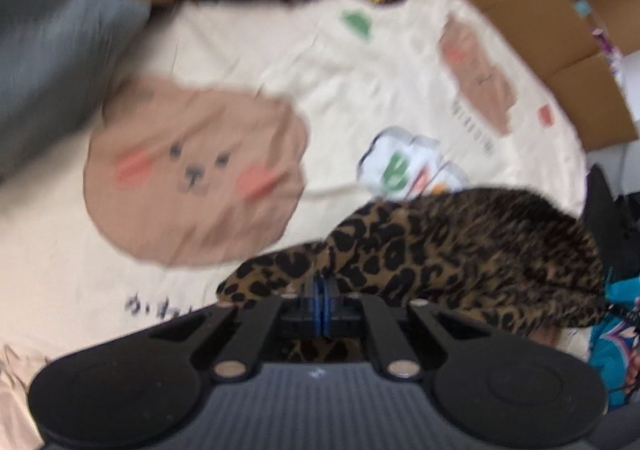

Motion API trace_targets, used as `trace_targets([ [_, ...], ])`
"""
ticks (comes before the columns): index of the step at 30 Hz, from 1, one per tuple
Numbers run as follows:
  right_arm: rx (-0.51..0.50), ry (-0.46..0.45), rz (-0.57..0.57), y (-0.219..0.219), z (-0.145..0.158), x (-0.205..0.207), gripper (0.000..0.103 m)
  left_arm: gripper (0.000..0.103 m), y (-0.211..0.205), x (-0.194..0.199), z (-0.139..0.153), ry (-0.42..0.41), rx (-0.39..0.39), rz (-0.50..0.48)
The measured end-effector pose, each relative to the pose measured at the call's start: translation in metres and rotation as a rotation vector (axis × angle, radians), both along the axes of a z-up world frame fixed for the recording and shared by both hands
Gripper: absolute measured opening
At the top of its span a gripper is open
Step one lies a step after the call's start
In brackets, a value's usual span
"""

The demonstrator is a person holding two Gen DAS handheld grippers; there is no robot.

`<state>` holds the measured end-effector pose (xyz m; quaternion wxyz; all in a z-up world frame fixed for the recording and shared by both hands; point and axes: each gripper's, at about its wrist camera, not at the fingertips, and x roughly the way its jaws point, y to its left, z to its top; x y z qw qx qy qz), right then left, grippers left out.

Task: Fold clothes
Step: 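Grasp the skirt's elastic waistband with the left gripper while the right gripper grasps it too, then lift the waistband with both grippers and stretch it apart between them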

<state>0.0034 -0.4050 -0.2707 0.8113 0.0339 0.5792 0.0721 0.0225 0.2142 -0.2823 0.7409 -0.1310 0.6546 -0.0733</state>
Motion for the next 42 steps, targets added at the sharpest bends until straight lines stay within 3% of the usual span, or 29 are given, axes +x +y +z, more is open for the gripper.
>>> trace_targets([
  [5,-0.001,0.013,0.016,0.004,-0.004,0.000,0.010,0.002,0.004,-0.023,-0.032,0.083,0.024,0.001],
  [10,0.006,-0.010,0.042,0.009,0.005,0.006,0.032,0.002,0.007,-0.036,-0.044,0.104,0.044,-0.004],
  [13,0.034,-0.042,0.068,0.014,0.015,0.013,0.037,0.002,0.011,-0.039,-0.044,0.105,0.060,-0.007],
  [21,0.084,-0.100,0.201,0.055,0.022,0.035,0.042,0.005,0.011,-0.040,-0.039,0.111,0.051,-0.027],
  [34,0.059,-0.082,0.446,0.135,-0.014,0.076,0.047,0.011,0.018,-0.019,0.009,0.031,0.012,0.004],
  [38,0.034,-0.071,0.503,0.146,-0.026,0.083,0.047,0.013,0.012,-0.002,0.007,0.005,0.001,0.007],
  [42,0.002,-0.062,0.561,0.156,-0.035,0.086,0.059,0.013,0.000,0.014,-0.007,-0.005,-0.017,0.000],
])
